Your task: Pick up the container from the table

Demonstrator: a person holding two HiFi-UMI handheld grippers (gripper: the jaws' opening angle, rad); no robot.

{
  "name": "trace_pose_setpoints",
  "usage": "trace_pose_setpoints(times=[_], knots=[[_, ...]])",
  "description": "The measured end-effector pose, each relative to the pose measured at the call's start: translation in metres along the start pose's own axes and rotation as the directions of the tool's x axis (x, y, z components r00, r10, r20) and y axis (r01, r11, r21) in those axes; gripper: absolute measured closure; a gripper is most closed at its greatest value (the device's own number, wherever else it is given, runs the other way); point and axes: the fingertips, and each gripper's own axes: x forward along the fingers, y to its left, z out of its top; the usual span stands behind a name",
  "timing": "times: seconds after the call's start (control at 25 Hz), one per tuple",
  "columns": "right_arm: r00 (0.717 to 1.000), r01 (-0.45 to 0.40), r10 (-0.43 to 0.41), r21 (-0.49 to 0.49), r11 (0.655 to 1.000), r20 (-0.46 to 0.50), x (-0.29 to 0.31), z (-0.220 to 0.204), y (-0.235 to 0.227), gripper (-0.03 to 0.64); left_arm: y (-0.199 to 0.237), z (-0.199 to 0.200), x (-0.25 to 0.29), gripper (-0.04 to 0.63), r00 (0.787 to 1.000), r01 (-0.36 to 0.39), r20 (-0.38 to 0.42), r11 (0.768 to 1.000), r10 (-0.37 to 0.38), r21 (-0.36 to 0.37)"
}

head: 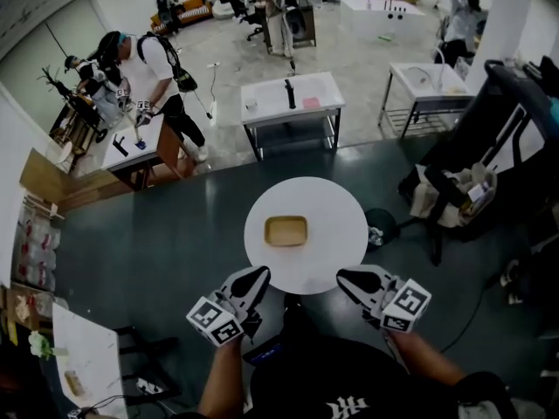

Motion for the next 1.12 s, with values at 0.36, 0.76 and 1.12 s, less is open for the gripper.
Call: trace_pose_setpoints(times=[0.36, 0.76, 1.12], knots=[[0.996, 0.087, -0.087, 0.044, 0.995, -0.019, 0.059, 0.016, -0.042, 0.569, 0.097, 0.034, 0.021, 0.592, 0.996, 0.002, -0.087, 1.000, -0.004, -0.016], [0.975, 0.214, -0.206, 0.101, 0.972, -0.084, 0.123, 0.008, -0.094, 0.569, 0.192, 0.025, 0.033, 0.592, 0.981, 0.017, -0.190, 0.997, -0.033, -0.081], [0.954, 0.277, -0.254, 0.146, 0.950, -0.160, 0.155, -0.017, -0.146, 0.569, 0.258, -0.020, 0.057, 0.592, 0.961, -0.010, -0.273, 0.985, -0.039, -0.175]])
